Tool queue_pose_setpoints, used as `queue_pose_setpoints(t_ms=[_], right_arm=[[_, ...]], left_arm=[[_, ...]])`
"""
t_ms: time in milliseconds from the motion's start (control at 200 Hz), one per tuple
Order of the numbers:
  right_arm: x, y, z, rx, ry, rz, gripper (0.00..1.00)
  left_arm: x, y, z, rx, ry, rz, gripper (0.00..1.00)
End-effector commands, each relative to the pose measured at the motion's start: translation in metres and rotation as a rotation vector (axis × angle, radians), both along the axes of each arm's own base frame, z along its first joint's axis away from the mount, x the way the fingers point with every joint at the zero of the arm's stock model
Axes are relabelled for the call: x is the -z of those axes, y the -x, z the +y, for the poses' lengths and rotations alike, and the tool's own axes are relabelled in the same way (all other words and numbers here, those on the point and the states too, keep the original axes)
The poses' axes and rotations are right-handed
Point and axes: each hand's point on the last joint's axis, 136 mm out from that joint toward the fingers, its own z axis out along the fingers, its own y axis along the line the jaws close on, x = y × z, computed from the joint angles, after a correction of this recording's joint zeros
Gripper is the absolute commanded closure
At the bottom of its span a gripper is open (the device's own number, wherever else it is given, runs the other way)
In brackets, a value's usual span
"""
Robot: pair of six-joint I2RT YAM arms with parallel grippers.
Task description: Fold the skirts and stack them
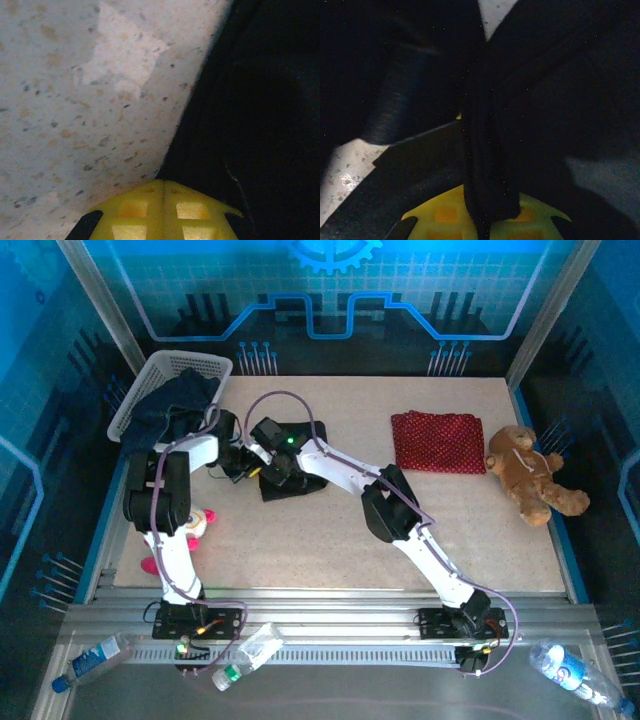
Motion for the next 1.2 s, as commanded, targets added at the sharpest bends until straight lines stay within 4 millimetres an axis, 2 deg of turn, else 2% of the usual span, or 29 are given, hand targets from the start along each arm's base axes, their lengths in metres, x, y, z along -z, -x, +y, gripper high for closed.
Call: queue_pose_setpoints(t_ms=[0,130,225,405,490,605,695,765,845,920,1005,1020,1035,1105,1195], right_arm=[[-0.034,0.001,-0.016,0.065,0.0,-0.015,1.0],[-0.041,0.013,-0.02,0.047,0.015,-0.011,1.0],[-0.039,0.023,-0.021,0.011,0.038,-0.006,1.0],[-0.018,0.043,-0.016,-0.058,0.064,0.044,1.0],[-0.005,0.054,-0.011,-0.115,0.059,0.097,1.0],[0.001,0.069,-0.011,-0.195,0.07,0.162,0.94],[0.002,0.073,-0.016,-0.216,0.078,0.201,0.89],[-0.002,0.079,-0.02,-0.234,0.052,0.253,0.84],[-0.008,0.084,-0.026,-0.257,0.045,0.288,0.81],[-0.016,0.09,-0.031,-0.282,0.03,0.321,0.7],[-0.039,0.092,-0.028,-0.28,-0.06,0.34,0.56],[-0.039,0.091,-0.028,-0.274,-0.074,0.347,0.54],[-0.053,0.09,-0.027,-0.271,-0.106,0.333,0.53],[-0.074,0.085,-0.027,-0.237,-0.211,0.334,0.46],[-0.088,0.061,-0.036,-0.114,-0.306,0.3,0.45]], left_arm=[[0.004,0.016,0.009,-0.018,0.001,0.039,1.0],[0.007,0.016,0.006,-0.025,0.025,0.039,1.0],[0.009,0.014,0.003,-0.031,0.046,0.04,1.0],[0.008,0.01,0.002,-0.03,0.05,0.035,1.0],[0.004,0.007,0.002,-0.027,0.051,0.026,0.94],[-0.005,0.001,0.0,-0.019,0.06,0.007,0.9],[-0.012,-0.006,-0.003,-0.013,0.083,-0.012,0.89],[-0.021,-0.01,-0.001,-0.015,0.08,-0.029,0.88],[-0.034,-0.014,0.005,-0.033,0.072,-0.06,0.8],[-0.049,-0.016,0.013,-0.051,0.065,-0.087,0.7],[-0.066,-0.015,0.018,-0.054,0.046,-0.116,0.63],[-0.069,-0.015,0.018,-0.054,0.043,-0.122,0.62],[-0.07,-0.014,0.018,-0.055,0.04,-0.123,0.62],[-0.08,-0.009,0.016,-0.053,0.055,-0.14,0.61],[-0.085,-0.001,0.001,-0.03,0.095,-0.144,0.6]])
